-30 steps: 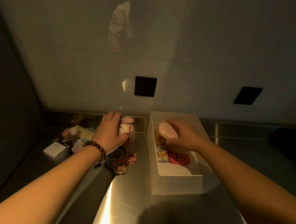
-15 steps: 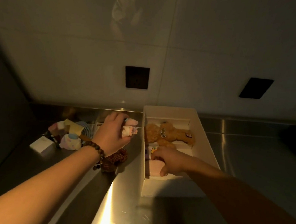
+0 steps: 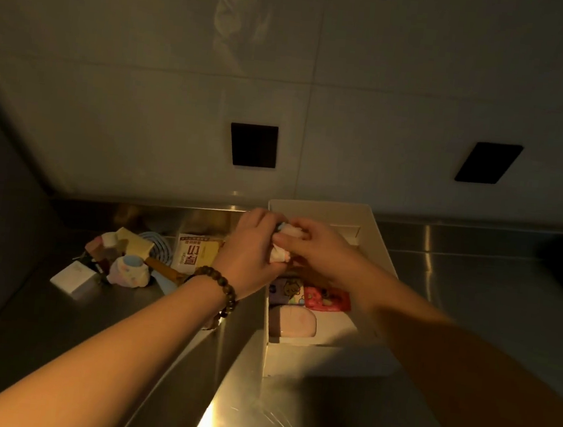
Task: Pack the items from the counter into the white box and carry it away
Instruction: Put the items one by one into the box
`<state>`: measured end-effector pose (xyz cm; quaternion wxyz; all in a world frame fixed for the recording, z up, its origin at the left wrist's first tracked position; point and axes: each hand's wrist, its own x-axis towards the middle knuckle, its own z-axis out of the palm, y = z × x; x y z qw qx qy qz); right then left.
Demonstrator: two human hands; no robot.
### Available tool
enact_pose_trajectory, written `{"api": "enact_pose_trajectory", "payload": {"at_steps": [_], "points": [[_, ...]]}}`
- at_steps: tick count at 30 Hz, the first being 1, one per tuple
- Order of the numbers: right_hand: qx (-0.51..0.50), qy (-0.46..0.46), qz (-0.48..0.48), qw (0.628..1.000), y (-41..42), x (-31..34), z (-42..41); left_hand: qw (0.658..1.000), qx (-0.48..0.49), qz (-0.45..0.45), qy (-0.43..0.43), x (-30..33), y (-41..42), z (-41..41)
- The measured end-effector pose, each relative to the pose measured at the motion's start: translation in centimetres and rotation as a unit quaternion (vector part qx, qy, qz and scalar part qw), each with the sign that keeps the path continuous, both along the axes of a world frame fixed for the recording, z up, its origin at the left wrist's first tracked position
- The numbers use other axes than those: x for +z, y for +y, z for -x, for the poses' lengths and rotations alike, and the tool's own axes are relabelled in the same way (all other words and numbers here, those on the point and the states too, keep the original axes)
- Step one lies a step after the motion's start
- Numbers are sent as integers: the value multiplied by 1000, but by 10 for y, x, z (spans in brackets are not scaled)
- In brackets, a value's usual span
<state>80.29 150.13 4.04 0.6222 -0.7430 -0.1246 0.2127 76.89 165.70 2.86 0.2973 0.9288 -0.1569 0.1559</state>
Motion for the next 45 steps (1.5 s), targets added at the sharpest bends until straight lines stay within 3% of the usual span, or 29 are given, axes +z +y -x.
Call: {"api": "enact_pose_trajectory", "payload": {"at_steps": [4, 7, 12, 15, 19, 23, 28, 31, 34, 38, 42, 45], "points": [[-56, -8, 25, 998, -17, 7, -3, 999, -39, 13, 24, 0, -6, 5], [-96, -11, 49, 994, -41, 7, -15, 995, -52, -26, 75, -10, -1, 9], [-206, -153, 190, 948, -78, -1, -51, 980, -45, -83, 173, -39, 5, 14], [-170, -217, 275, 921, -82, -10, -75, 975, -34, -79, 206, -50, 2, 16], [-88, -264, 355, 892, -74, -30, -95, 979, -38, -69, 188, -55, 4, 15], [-50, -275, 376, 883, -67, -40, -104, 980, -52, -58, 181, -55, 6, 15], [-53, -375, 427, 821, -65, -46, -105, 981, -60, -47, 177, -57, 5, 15], [-11, -345, 462, 817, -69, -52, -105, 982, -62, -36, 175, -58, 5, 15], [9, -370, 477, 797, -72, -58, -105, 982, -61, -41, 174, -57, 5, 16], [-49, -304, 459, 833, -67, -58, -101, 982, -63, -38, 175, -56, 6, 17], [-26, -174, 466, 867, -65, -55, -98, 981, -59, -41, 178, -59, 7, 16], [-23, -158, 435, 886, -66, -44, -93, 981, -56, -38, 180, -60, 7, 16]]}}
